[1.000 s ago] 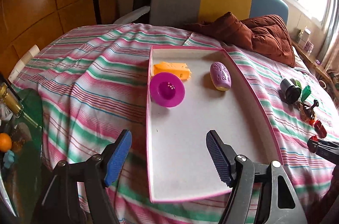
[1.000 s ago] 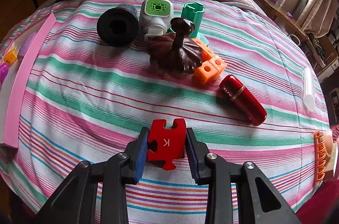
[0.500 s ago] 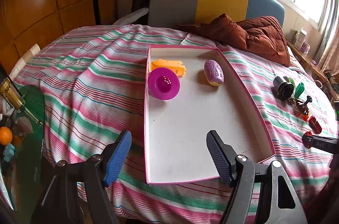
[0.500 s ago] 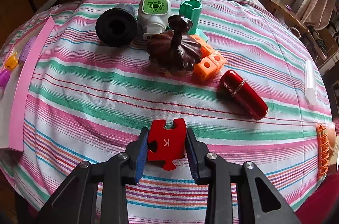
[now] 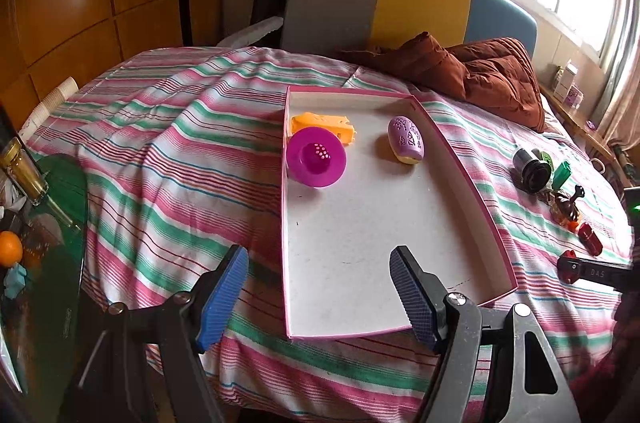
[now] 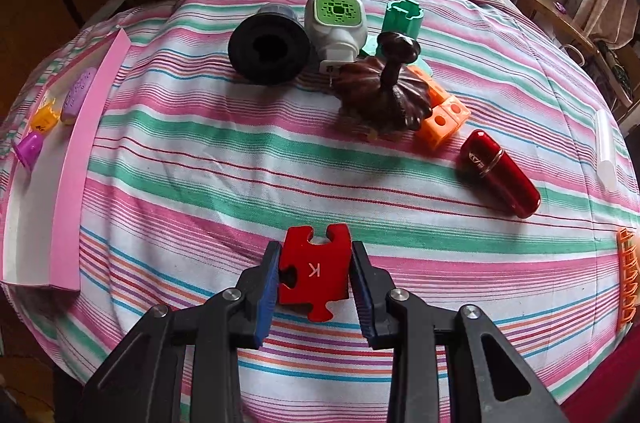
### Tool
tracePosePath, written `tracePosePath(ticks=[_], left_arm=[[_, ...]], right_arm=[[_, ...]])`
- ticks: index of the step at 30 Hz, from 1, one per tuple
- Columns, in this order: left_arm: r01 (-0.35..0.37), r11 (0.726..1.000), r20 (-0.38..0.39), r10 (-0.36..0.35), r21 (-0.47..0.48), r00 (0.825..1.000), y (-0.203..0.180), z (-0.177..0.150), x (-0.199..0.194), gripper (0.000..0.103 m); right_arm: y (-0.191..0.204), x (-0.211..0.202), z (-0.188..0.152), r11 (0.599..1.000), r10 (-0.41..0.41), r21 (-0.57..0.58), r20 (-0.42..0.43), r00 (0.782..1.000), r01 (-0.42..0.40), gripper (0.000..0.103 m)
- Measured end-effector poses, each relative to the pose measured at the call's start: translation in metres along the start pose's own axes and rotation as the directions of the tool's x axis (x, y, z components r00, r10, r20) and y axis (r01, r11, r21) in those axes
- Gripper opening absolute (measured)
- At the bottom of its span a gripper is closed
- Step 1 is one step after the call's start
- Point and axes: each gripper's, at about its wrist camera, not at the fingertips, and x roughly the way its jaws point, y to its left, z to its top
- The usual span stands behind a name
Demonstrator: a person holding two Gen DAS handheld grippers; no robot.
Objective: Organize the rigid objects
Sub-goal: 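Carry the red K puzzle piece into the tray and open the right tool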
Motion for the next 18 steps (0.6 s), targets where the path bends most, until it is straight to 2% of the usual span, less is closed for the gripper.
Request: tracePosePath(ticks=[5, 9, 15, 18], left_arm=[[-0.008, 1.0, -0.001, 0.008, -0.001, 1.0, 0.003, -0.001, 0.0, 0.074], [-0.011, 1.0, -0.005, 0.011, -0.009, 1.0, 0.007, -0.001, 0.002, 0.074], [-0.015, 0.999, -0.001, 0.015, -0.031, 1.0, 0.015, -0.001, 0.003, 0.074], [-0.023, 0.999, 0.001, 0.023, -0.036, 1.0, 0.019, -0.001, 0.004, 0.074]], right_arm=[[0.029, -0.011, 0.006, 0.993, 0.12, -0.014, 0.03, 0.992, -0.119, 0.033], [0.05, -0.018, 0.029, 0.977, 0.207, -0.078, 0.083, 0.975, -0.201, 0.033], [0.124, -0.031, 0.05, 0.921, 0.342, -0.227, 0.083, 0.936, -0.316, 0.033], [0.163, -0.025, 0.057, 0.893, 0.372, -0.294, 0.053, 0.927, -0.341, 0.033]])
